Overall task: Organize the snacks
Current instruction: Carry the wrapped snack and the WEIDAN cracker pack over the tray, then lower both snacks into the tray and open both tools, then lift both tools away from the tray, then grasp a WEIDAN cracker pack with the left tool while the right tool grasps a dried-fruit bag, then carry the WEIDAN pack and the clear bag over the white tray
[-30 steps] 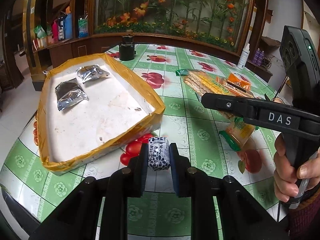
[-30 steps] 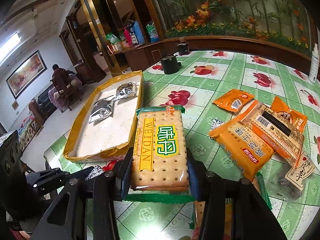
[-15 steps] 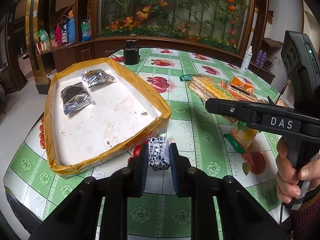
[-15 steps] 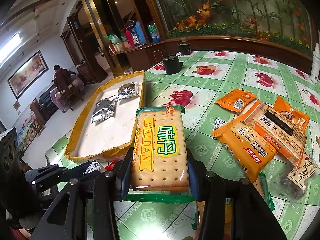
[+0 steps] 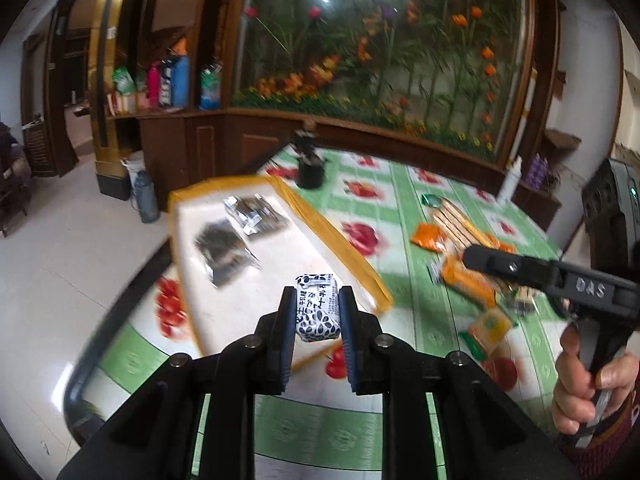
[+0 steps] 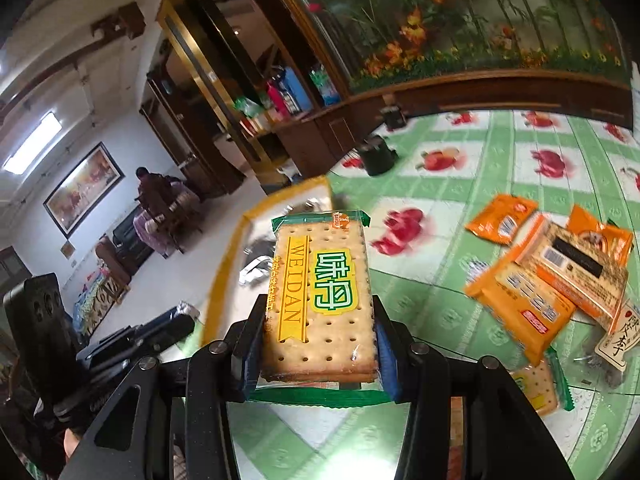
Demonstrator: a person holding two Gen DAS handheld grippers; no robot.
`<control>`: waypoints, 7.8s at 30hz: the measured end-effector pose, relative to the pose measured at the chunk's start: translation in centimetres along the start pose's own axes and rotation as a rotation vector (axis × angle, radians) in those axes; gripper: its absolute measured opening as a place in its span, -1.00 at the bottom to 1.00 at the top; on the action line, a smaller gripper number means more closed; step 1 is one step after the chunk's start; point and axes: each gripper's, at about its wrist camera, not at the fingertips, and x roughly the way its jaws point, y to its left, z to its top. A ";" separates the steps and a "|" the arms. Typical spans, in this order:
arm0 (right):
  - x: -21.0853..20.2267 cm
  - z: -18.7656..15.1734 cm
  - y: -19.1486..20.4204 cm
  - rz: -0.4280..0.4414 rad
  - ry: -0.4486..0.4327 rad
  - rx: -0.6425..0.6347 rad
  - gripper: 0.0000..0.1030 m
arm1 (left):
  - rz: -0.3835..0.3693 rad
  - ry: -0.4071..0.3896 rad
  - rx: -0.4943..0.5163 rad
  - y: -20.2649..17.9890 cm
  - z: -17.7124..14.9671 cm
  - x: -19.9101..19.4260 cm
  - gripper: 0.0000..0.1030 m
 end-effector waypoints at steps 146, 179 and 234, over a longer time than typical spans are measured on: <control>-1.2 -1.4 -10.5 -0.214 -0.050 0.255 0.10 | 0.243 0.107 0.085 1.5 -3.3 8.4 0.50; -9.9 -3.6 -18.5 -0.248 -0.170 0.490 0.19 | -0.319 0.302 0.610 -17.5 -6.9 11.8 0.72; -8.1 -2.7 -12.9 -0.473 -0.209 0.189 -0.03 | -0.191 0.319 0.307 -14.8 -5.3 15.0 -0.13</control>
